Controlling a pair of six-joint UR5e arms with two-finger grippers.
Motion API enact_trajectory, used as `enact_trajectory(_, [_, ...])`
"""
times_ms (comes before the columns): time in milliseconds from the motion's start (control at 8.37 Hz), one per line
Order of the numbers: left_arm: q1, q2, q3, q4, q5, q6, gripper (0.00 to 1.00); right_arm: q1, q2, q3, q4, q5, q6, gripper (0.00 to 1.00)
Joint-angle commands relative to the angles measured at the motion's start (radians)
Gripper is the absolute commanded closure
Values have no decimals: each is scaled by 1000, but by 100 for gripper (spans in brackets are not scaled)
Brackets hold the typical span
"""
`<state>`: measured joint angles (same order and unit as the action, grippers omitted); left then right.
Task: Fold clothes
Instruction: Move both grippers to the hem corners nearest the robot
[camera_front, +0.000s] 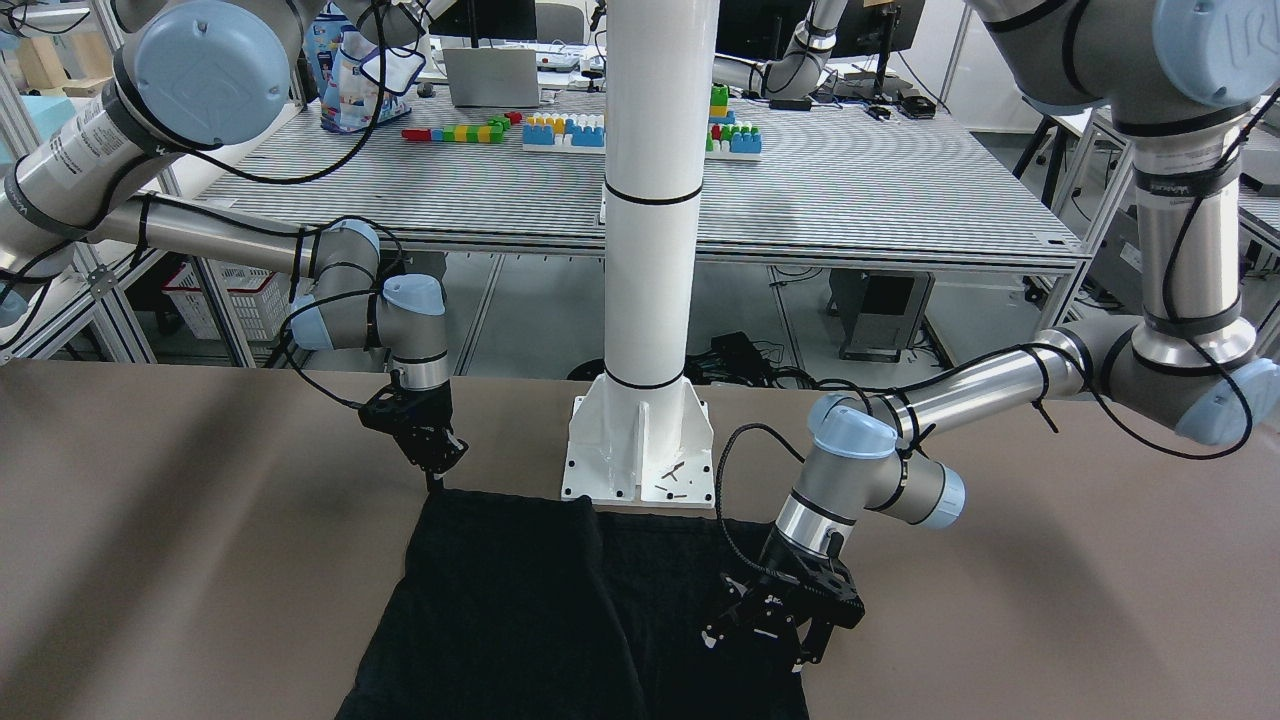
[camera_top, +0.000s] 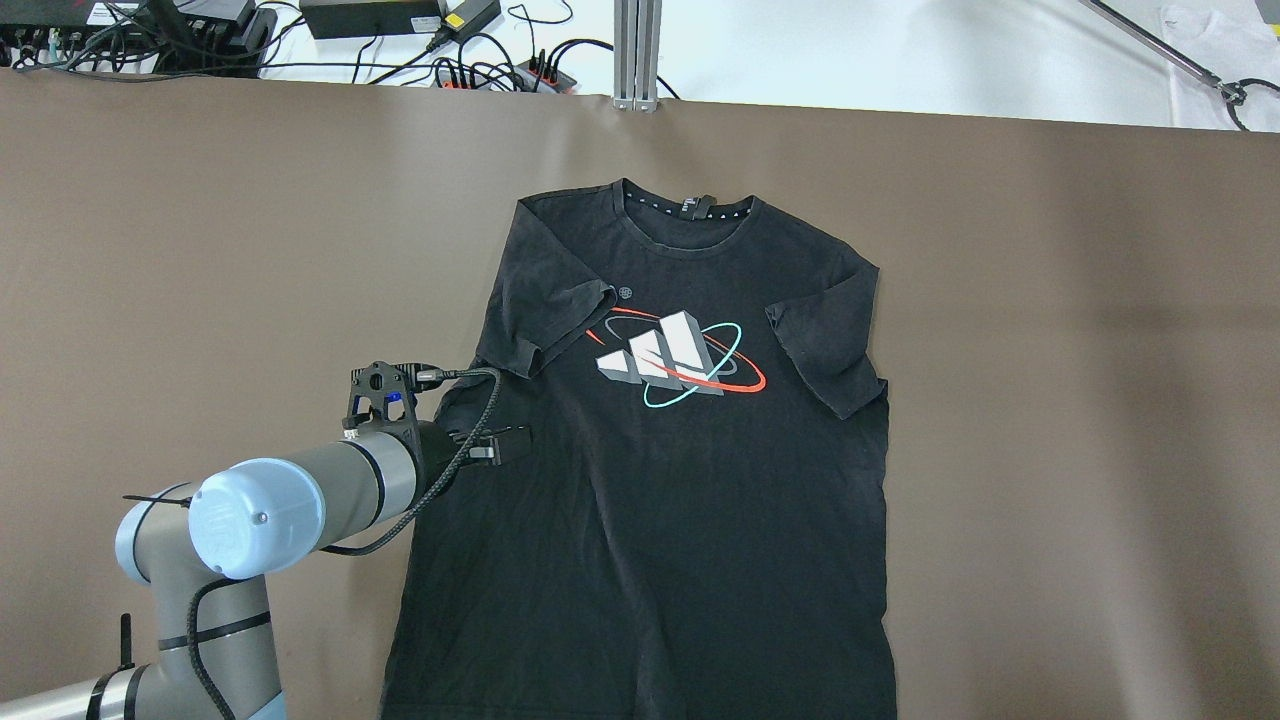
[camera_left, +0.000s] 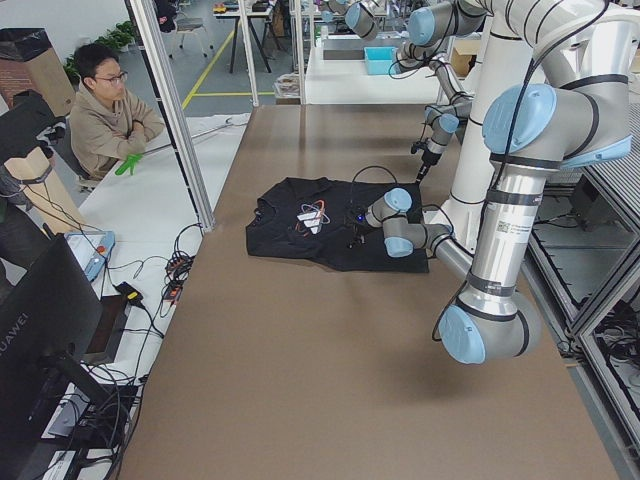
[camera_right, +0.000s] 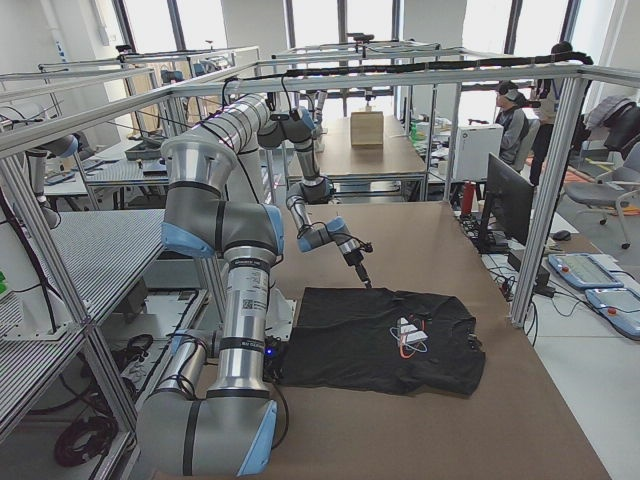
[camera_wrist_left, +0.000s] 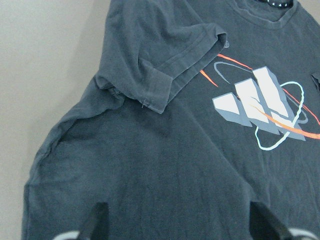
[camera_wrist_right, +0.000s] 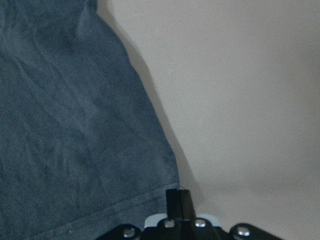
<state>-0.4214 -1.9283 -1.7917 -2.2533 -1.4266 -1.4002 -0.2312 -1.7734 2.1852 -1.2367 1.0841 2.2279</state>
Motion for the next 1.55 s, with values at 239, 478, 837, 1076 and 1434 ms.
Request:
enact_trajectory(239, [158, 100, -151, 151, 127, -202, 2, 12, -34, 74, -1, -4, -4, 100])
enact_trajectory(478, [283, 112, -265, 326, 208, -314, 8, 35, -38, 82, -1, -4, -16, 100])
enact_trajectory(837, [404, 195, -305, 411, 250, -436, 25, 72, -38, 85, -19, -1, -21, 100])
enact_trajectory(1076, [444, 252, -307, 411, 268, -502, 25, 72, -37, 90, -21, -3, -21, 100])
enact_trajectory(1434, [509, 276, -307, 413, 288, -557, 26, 72, -37, 91, -44, -4, -19, 100])
